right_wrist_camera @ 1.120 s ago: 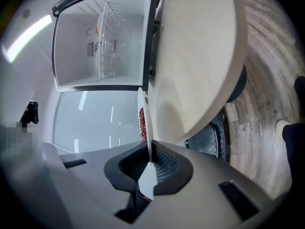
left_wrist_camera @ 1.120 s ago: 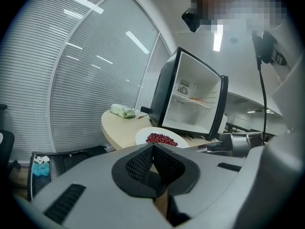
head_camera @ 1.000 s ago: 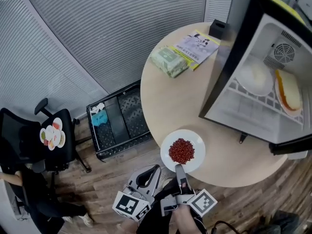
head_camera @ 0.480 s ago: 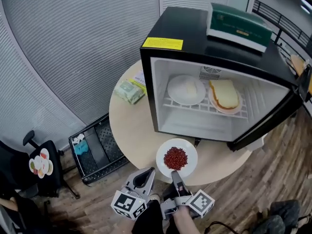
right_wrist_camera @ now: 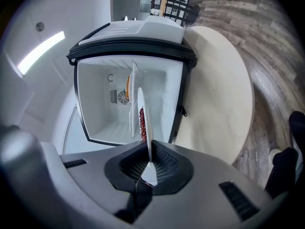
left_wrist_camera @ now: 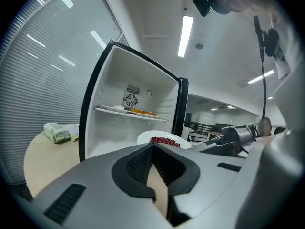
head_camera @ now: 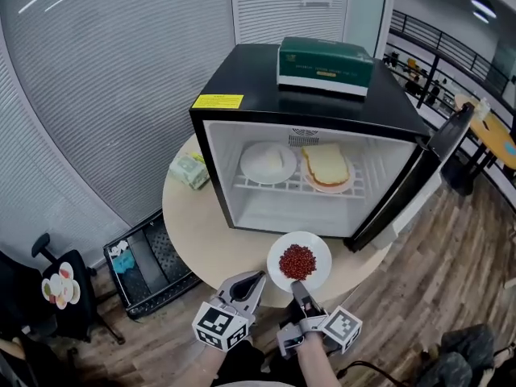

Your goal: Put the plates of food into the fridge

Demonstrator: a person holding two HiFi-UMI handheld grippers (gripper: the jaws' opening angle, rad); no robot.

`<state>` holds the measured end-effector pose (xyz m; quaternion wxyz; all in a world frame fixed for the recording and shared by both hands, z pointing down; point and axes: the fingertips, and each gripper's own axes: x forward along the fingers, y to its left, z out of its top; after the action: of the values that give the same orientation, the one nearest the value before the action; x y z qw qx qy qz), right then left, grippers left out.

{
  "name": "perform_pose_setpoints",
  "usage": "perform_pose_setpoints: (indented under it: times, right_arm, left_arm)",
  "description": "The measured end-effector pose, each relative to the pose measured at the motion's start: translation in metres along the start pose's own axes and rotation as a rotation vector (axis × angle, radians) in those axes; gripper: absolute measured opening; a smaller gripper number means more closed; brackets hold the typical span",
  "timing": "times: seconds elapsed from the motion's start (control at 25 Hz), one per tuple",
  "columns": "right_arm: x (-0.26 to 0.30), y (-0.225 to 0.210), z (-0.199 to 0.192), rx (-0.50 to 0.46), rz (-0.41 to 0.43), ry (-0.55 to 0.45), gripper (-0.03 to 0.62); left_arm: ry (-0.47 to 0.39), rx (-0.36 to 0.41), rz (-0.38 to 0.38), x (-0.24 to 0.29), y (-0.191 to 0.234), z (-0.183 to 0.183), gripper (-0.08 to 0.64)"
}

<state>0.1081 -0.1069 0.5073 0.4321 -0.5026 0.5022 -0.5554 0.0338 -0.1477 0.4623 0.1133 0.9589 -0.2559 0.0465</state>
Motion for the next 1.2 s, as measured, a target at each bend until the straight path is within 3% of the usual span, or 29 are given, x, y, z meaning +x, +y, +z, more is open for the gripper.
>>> perform_pose_setpoints:
  times: [0.4, 0.72, 0.96, 1.2]
  right_arm:
    - [0.044, -0.019, 0.066, 0.013, -0.019, -0.01, 0.018]
    - [0.12, -0.038, 0.107, 0.015, -0.072, 0.024, 0.018]
    - [0.163, -0.054, 0.129, 0.071, -0.13, 0.005, 0.018]
    - [0.189, -0.062, 0.144, 0.135, -0.169, -0.04, 0.018]
  left_arm:
    - [-0.006, 0.004, 0.0, 0.055, 0.001, 0.003, 0.005]
    - [-0.012, 0.025, 0.025, 0.125, 0.053, -0.003, 0.005]
    - [-0.004, 0.008, 0.017, 0.16, 0.084, -0.011, 0.005]
    - [0.003, 0.006, -0.02, 0.172, 0.087, -0.013, 0.005]
